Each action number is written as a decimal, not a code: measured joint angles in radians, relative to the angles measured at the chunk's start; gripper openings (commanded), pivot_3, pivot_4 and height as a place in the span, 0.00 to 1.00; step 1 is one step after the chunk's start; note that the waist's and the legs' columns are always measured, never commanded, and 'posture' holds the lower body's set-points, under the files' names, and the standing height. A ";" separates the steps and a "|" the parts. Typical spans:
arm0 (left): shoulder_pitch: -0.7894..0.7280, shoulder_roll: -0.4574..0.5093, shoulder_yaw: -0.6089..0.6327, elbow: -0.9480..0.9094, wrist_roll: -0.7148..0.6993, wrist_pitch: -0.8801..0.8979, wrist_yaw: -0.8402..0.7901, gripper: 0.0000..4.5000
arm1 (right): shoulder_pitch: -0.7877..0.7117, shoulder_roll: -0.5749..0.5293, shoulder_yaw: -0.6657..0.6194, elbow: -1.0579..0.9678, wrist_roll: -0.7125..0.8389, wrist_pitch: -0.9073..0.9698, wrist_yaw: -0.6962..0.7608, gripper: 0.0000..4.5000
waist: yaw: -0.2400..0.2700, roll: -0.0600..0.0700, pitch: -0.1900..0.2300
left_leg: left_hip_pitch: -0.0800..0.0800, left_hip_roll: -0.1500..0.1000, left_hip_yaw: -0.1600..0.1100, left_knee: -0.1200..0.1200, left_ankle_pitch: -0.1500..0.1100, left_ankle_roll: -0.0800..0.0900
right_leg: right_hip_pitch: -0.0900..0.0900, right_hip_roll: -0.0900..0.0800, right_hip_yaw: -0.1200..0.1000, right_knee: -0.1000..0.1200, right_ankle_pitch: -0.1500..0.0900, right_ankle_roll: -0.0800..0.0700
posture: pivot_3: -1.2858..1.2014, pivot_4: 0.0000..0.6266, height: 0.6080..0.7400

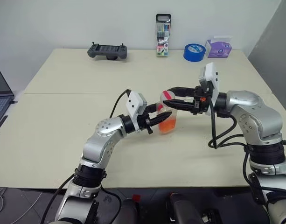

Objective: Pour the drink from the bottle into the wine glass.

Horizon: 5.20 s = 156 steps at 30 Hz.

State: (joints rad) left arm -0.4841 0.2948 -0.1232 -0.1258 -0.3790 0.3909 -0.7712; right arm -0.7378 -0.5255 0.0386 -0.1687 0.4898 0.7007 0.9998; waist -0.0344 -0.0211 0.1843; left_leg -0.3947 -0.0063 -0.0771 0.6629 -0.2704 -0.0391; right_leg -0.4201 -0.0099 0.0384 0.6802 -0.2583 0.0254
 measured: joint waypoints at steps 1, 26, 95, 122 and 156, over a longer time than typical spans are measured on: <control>0.000 0.002 0.002 0.000 0.000 0.002 0.004 0.37 | 0.000 0.001 0.003 -0.001 0.006 0.006 0.000 0.71 | 0.002 0.000 0.000 | 0.000 -0.001 0.001 0.001 0.000 0.000 | 0.000 -0.001 0.000 0.000 0.000 0.000 | 0.52 0.24 1.00; -0.019 0.053 -0.007 -0.001 0.059 -0.076 -0.028 0.37 | 0.117 0.322 0.050 -0.565 -0.102 0.468 -0.863 1.00 | 0.004 0.000 0.000 | -0.001 -0.002 -0.001 0.001 0.000 -0.001 | 0.000 -0.006 0.000 0.000 0.000 0.000 | 0.52 0.24 1.00; -0.019 0.028 -0.005 0.064 0.072 -0.122 -0.026 0.37 | 0.096 0.569 0.055 -0.631 -0.245 0.682 -1.132 1.00 | 0.001 0.001 0.000 | 0.000 -0.001 -0.001 0.000 0.000 -0.001 | -0.001 -0.004 -0.001 0.000 0.000 0.000 | 0.52 0.24 1.00; -0.019 0.028 -0.005 0.064 0.072 -0.122 -0.027 0.37 | 0.110 0.555 0.058 -0.688 -0.215 0.728 -1.022 0.92 | 0.001 0.001 0.000 | 0.000 -0.001 -0.001 0.000 0.000 -0.001 | -0.001 -0.004 -0.001 0.000 0.000 0.000 | 0.52 0.24 1.00; -0.020 0.030 0.009 0.078 0.068 -0.131 -0.027 0.37 | 0.425 0.457 -0.326 -0.538 -0.297 0.440 -1.040 0.38 | 0.008 0.000 -0.001 | -0.003 -0.003 0.001 0.000 0.000 -0.001 | -0.002 -0.005 0.000 -0.001 0.000 0.001 | 0.52 0.24 1.00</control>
State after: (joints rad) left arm -0.5038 0.3252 -0.1144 -0.0473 -0.3107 0.2599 -0.7981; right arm -0.3125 -0.0688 -0.2877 -0.7063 0.1929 1.1403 -0.0398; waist -0.0264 -0.0210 0.1838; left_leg -0.3978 -0.0095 -0.0764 0.6624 -0.2700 -0.0396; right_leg -0.4218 -0.0144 0.0388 0.6794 -0.2586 0.0259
